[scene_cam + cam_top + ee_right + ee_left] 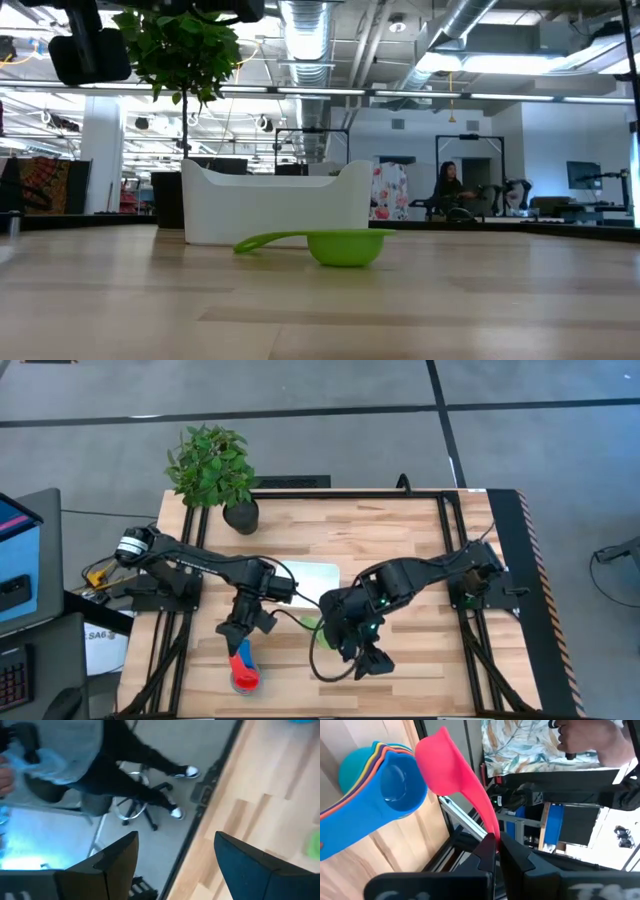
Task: Nest measuring cups in basket
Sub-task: Stack the red measuring cup into the light blue measuring cup
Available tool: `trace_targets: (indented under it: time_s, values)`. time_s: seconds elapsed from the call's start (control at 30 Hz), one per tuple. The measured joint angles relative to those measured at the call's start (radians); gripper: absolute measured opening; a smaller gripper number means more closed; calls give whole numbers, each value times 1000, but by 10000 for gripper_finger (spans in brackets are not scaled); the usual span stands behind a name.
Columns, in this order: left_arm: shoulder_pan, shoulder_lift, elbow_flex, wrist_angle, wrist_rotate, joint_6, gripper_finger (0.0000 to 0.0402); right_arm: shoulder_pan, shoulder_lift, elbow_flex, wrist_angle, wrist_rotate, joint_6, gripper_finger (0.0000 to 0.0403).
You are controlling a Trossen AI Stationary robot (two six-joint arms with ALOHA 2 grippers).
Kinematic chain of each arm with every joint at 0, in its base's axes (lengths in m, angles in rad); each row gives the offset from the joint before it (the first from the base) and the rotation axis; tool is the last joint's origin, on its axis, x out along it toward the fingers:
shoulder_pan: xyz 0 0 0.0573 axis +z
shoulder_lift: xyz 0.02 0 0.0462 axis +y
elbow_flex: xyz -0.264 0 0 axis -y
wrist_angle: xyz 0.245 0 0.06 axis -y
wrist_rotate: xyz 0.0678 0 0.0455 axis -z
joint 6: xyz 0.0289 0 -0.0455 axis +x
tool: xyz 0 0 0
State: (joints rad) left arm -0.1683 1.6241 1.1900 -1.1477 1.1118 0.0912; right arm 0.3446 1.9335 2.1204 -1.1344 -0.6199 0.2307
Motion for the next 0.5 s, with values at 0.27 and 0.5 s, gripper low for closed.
trace_targets:
  time_s: [0.27,0.5]
  values:
    - [0,0,-3,-14,-21,73,0,47,-86,-20,28,381,57,281]
    - [0,0,-103,-19,-6,123,0,99,-259,-252,232,585,245,281]
